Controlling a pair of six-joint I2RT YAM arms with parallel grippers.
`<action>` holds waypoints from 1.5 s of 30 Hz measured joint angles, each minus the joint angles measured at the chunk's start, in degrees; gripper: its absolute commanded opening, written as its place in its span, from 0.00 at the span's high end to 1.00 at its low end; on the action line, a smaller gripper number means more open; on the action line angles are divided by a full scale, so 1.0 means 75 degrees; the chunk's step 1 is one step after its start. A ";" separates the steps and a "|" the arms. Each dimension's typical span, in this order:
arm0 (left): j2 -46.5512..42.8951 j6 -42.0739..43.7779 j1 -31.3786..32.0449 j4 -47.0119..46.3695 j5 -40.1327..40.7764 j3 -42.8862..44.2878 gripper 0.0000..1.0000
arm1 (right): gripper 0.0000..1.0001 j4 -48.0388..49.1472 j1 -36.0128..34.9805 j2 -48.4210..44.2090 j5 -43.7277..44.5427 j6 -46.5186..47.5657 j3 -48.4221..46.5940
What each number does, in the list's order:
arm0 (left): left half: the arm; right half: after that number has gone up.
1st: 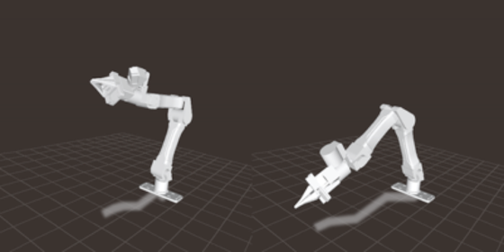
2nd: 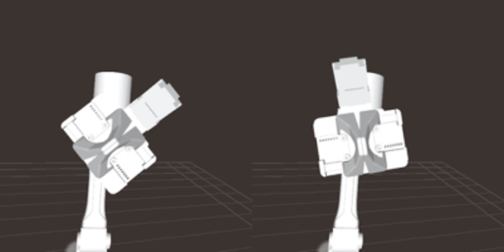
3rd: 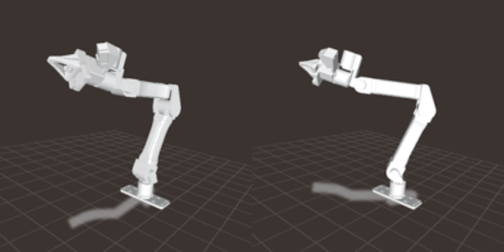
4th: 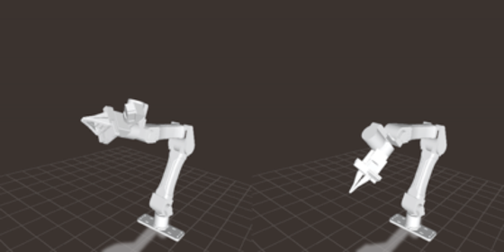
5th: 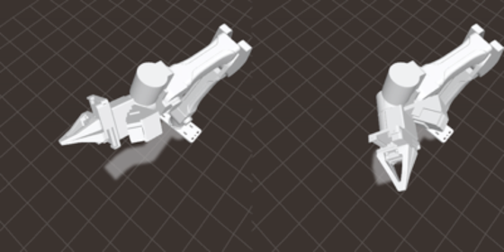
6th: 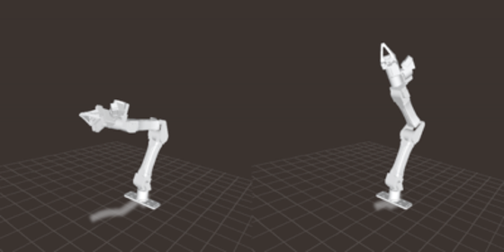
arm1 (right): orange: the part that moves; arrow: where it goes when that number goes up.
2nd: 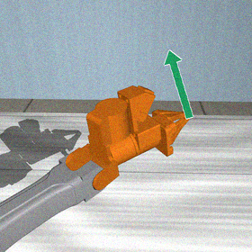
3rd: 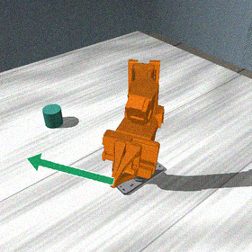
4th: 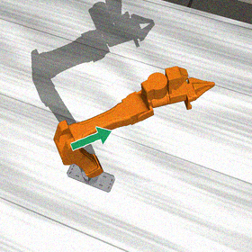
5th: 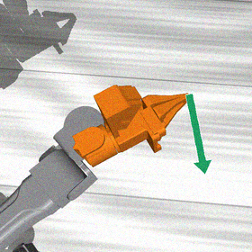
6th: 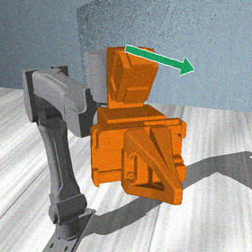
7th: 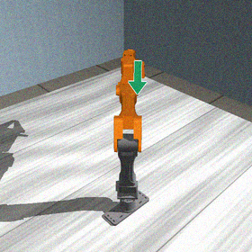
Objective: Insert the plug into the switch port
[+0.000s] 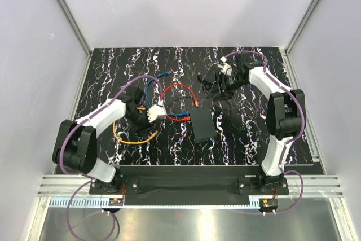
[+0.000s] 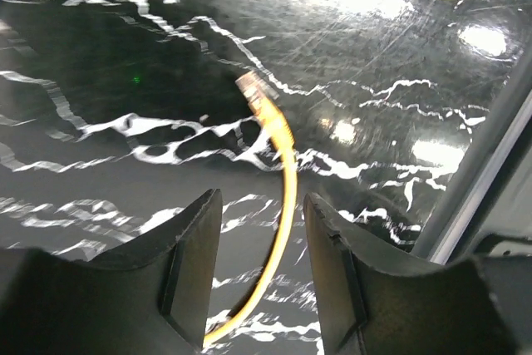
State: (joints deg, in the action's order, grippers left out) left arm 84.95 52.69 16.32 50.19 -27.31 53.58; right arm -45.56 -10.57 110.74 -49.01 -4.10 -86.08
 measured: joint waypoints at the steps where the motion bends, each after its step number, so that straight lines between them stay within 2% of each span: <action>1: 0.0067 -0.0160 0.0152 -0.0099 0.0102 -0.0085 0.52 | 0.42 0.0023 0.0000 0.0000 0.0000 -0.0006 0.0000; 5: 0.0420 -0.0670 0.0539 -0.0495 0.0402 -0.0224 0.53 | 0.42 0.0070 -0.0003 -0.0009 0.0003 -0.0023 0.0000; 12: 0.0691 -0.1084 0.0688 -0.1043 0.0650 -0.0466 0.54 | 0.43 0.0122 -0.0023 -0.0012 0.0000 -0.0032 0.0073; 15: 0.0679 -0.1244 0.0775 -0.1157 0.0769 -0.0495 0.58 | 0.43 0.0137 -0.0050 -0.0012 0.0003 -0.0052 0.0134; 18: 0.0676 -0.1411 0.0807 -0.1297 0.0845 -0.0510 0.80 | 0.44 0.0236 -0.0070 -0.0015 0.0000 -0.0119 0.0178; 19: 0.0685 -0.1445 0.0819 -0.1332 0.0845 -0.0513 0.97 | 0.44 0.0312 -0.0082 -0.0015 0.0000 -0.0149 0.0213; 20: 0.0688 -0.1495 0.0825 -0.1329 0.0819 -0.0510 1.00 | 0.44 0.0361 -0.0093 -0.0017 0.0000 -0.0178 0.0242; 23: 0.0688 -0.1408 0.0828 -0.1160 0.0592 -0.0493 1.00 | 0.47 0.0583 -0.0184 -0.0073 0.0000 -0.0291 0.0414; 28: 0.0833 -0.1116 0.0746 0.0221 -0.0688 0.0251 1.00 | 0.51 0.1212 -0.0597 -0.0119 -0.0047 -0.0560 0.0679; 37: 0.1658 -0.0740 0.0201 0.1795 -0.3002 0.1495 1.00 | 0.50 0.3279 -0.1818 -0.0122 -0.1049 -0.1606 0.1265; 45: 0.2664 0.0449 -0.0175 0.3165 -0.4479 0.2183 1.00 | 0.45 0.5164 -0.2617 -0.0122 -0.1789 -0.2573 0.1743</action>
State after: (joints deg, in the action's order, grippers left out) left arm 104.92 56.05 15.00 73.93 -60.90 69.95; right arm -6.83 -30.20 109.82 -62.43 -23.40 -73.01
